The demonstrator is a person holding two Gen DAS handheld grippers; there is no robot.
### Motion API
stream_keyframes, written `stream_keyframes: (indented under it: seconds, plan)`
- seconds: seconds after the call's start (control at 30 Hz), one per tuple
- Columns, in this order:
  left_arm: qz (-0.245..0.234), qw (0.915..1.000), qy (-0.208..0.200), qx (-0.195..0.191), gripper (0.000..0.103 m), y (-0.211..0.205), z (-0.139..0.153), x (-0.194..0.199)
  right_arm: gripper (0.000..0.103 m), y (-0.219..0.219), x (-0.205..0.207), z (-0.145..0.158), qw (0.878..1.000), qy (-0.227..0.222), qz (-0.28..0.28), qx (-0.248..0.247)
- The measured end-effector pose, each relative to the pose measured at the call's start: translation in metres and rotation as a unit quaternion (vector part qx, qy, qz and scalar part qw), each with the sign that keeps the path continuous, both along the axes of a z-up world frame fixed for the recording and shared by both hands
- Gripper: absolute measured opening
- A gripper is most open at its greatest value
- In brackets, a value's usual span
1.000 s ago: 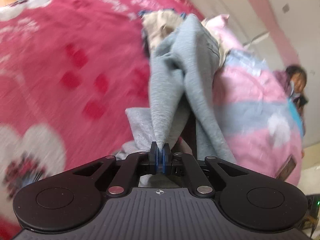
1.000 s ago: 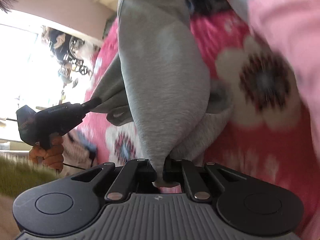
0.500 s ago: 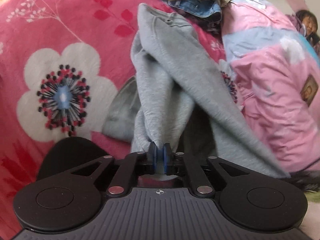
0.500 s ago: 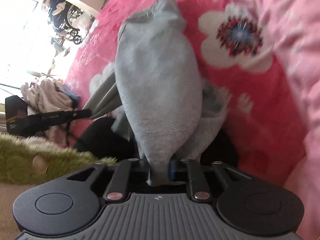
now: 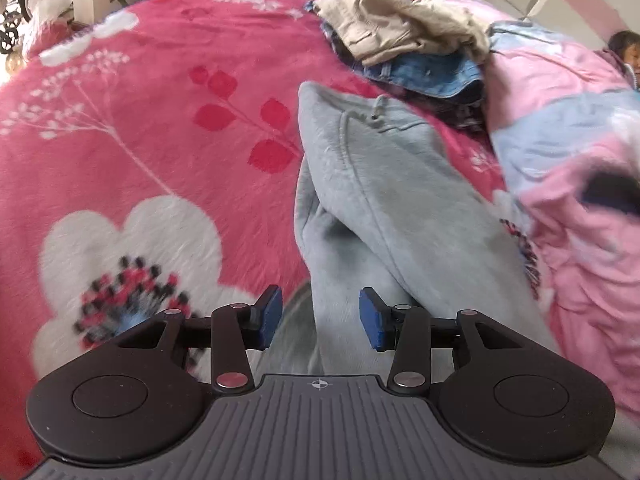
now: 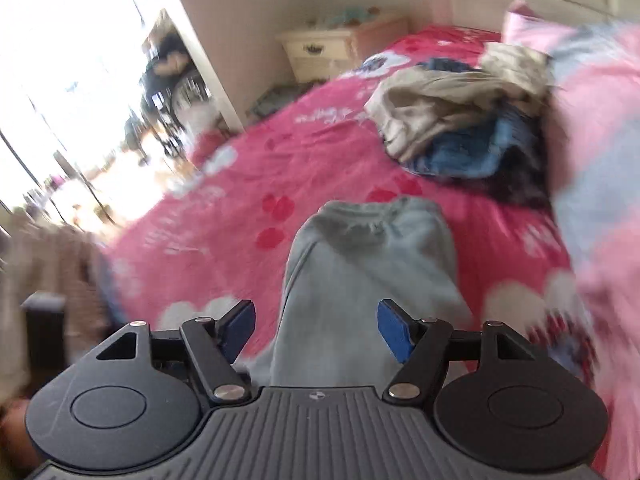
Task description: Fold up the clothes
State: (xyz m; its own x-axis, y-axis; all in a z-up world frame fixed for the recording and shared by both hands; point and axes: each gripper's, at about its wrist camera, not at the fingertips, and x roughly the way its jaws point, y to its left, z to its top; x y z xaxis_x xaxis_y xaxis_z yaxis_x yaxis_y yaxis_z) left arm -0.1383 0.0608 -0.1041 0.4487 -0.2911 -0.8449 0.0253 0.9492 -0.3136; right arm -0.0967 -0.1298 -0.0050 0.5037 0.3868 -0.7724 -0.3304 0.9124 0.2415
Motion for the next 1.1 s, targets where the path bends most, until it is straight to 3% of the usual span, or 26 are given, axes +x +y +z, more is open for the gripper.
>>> stream_keyframes:
  seconds: [0.1, 0.2, 0.27, 0.3, 0.37, 0.43, 0.53, 0.67, 0.8, 0.9, 0.93, 0.97, 1.0, 1.1]
  plan:
    - [0.008, 0.9994, 0.018, -0.027, 0.042, 0.001, -0.019, 0.01, 0.071, 0.056, 0.047, -0.04, 0.997, 0.008, 0.041, -0.069]
    - [0.0, 0.9989, 0.026, -0.039, 0.042, 0.003, -0.025, 0.007, 0.068, 0.094, 0.07, -0.081, 0.985, 0.024, 0.08, -0.15]
    - [0.002, 0.9982, 0.035, -0.048, 0.042, 0.007, -0.028, 0.006, 0.04, 0.098, 0.077, -0.103, 0.98, 0.033, 0.082, -0.178]
    - [0.005, 0.9978, 0.04, -0.053, 0.042, 0.009, -0.029, 0.007, 0.012, 0.087, 0.078, -0.103, 0.985, 0.041, 0.068, -0.155]
    - [0.008, 0.9969, 0.044, -0.064, 0.042, 0.015, -0.029, 0.009, 0.006, 0.063, 0.081, -0.1, 0.992, 0.054, 0.034, -0.108]
    - [0.005, 0.9969, 0.04, -0.067, 0.042, 0.019, -0.027, 0.011, 0.006, 0.027, 0.08, -0.083, 0.996, 0.052, -0.019, -0.065]
    - [-0.003, 0.9977, 0.027, -0.063, 0.042, 0.024, -0.021, 0.016, 0.006, -0.043, 0.071, -0.048, 0.993, 0.023, -0.107, -0.041]
    - [-0.01, 0.998, 0.007, -0.062, 0.042, 0.027, -0.012, 0.023, 0.006, -0.125, 0.062, -0.029, 0.979, 0.01, -0.189, -0.081]
    - [-0.011, 0.9984, -0.009, -0.055, 0.045, 0.019, -0.007, 0.035, 0.007, -0.169, 0.048, -0.054, 0.966, 0.055, -0.215, -0.133]
    - [-0.015, 0.9987, -0.022, -0.043, 0.057, 0.007, -0.008, 0.052, 0.014, -0.182, 0.037, -0.068, 0.963, 0.072, -0.217, -0.142]
    - [-0.015, 0.9989, -0.024, -0.039, 0.059, 0.004, -0.01, 0.058, 0.022, -0.185, 0.033, -0.068, 0.963, 0.068, -0.22, -0.138]
    - [-0.016, 0.9989, -0.025, -0.035, 0.061, 0.002, -0.011, 0.065, 0.028, -0.185, 0.029, -0.064, 0.964, 0.059, -0.222, -0.132]
    - [-0.018, 0.999, -0.026, -0.031, 0.062, -0.001, -0.013, 0.074, 0.04, -0.186, 0.025, -0.058, 0.966, 0.044, -0.223, -0.124]
    - [-0.026, 0.9992, -0.027, -0.016, 0.065, -0.01, -0.02, 0.102, 0.05, -0.187, 0.022, -0.043, 0.968, 0.014, -0.225, -0.11]
